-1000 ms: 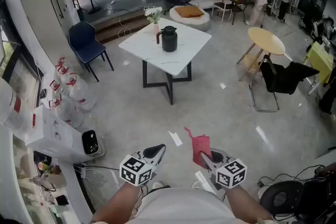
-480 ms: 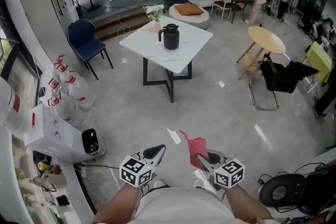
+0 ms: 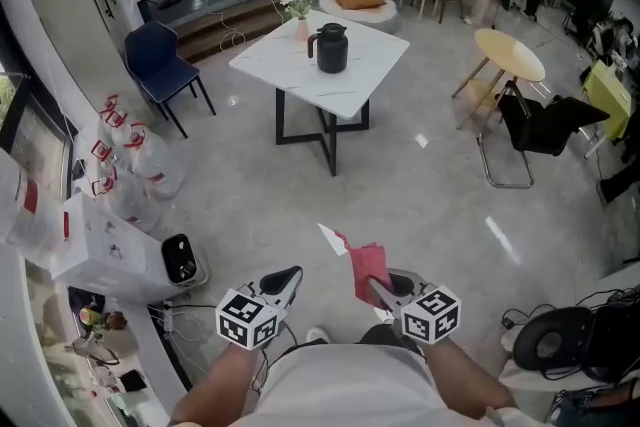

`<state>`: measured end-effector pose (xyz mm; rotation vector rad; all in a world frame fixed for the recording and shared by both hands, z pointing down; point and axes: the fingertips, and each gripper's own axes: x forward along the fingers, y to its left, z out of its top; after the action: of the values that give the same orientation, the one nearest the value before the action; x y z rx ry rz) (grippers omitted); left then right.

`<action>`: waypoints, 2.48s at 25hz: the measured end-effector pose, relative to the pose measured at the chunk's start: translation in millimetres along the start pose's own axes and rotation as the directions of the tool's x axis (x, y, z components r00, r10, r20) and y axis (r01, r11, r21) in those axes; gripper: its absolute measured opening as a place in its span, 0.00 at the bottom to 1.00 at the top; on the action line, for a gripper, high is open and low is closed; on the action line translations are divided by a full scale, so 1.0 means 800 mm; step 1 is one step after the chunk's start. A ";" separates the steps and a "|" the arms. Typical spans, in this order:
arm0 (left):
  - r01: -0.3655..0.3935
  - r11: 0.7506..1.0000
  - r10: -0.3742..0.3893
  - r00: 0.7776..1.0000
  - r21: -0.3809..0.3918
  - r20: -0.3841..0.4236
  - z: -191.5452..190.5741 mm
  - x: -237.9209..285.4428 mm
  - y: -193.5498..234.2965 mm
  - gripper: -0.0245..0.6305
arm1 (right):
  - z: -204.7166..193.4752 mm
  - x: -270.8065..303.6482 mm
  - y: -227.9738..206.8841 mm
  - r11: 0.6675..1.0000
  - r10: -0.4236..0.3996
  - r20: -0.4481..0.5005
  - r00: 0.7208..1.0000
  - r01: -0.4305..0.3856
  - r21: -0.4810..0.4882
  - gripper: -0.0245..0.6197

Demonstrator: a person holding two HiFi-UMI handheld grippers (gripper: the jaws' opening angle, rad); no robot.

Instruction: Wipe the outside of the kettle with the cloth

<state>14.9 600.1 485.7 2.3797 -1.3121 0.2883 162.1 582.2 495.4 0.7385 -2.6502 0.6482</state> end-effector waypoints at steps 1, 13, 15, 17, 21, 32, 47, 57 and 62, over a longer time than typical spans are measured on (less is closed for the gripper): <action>0.003 1.000 -0.003 1.000 -0.003 -0.003 -0.004 -0.003 0.005 0.05 | -0.001 0.004 0.003 1.000 -0.006 0.000 1.000 0.006 -0.003 0.15; 0.043 0.999 -0.043 0.999 -0.019 0.014 0.009 0.020 0.020 0.05 | 0.015 0.014 -0.017 0.999 -0.048 0.005 0.999 0.048 0.024 0.14; 0.048 0.999 -0.047 0.999 -0.017 0.017 0.013 0.032 0.022 0.05 | 0.020 0.017 -0.031 0.999 -0.052 0.012 0.999 0.052 0.017 0.14; 0.050 0.999 -0.050 0.999 -0.018 0.016 0.018 0.047 0.027 0.05 | 0.027 0.025 -0.052 0.998 -0.063 0.019 0.998 0.063 0.030 0.14; 0.035 0.999 -0.035 0.999 -0.015 0.000 0.037 0.080 0.054 0.05 | 0.057 0.052 -0.095 0.997 -0.057 0.033 0.998 0.055 0.057 0.14; 0.008 0.999 -0.011 0.997 0.041 0.074 0.168 0.217 0.113 0.05 | 0.191 0.108 -0.220 1.000 -0.001 0.106 0.994 0.000 0.010 0.14; -0.026 0.999 0.024 0.998 0.023 0.061 0.214 0.356 0.132 0.05 | 0.244 0.140 -0.358 0.998 0.051 0.108 0.993 -0.055 0.030 0.15; -0.051 0.999 0.051 0.999 -0.009 0.012 0.212 0.379 0.154 0.05 | 0.247 0.161 -0.387 0.995 0.069 0.091 0.993 -0.075 0.069 0.15; -0.022 0.999 0.022 1.000 -0.024 -0.016 0.205 0.407 0.170 0.05 | 0.239 0.176 -0.405 0.994 0.054 0.074 0.996 -0.061 0.092 0.15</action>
<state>72.9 215.3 492.5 2.3404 -1.3279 0.2951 191.5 181.4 500.0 0.7261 -2.7307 0.7803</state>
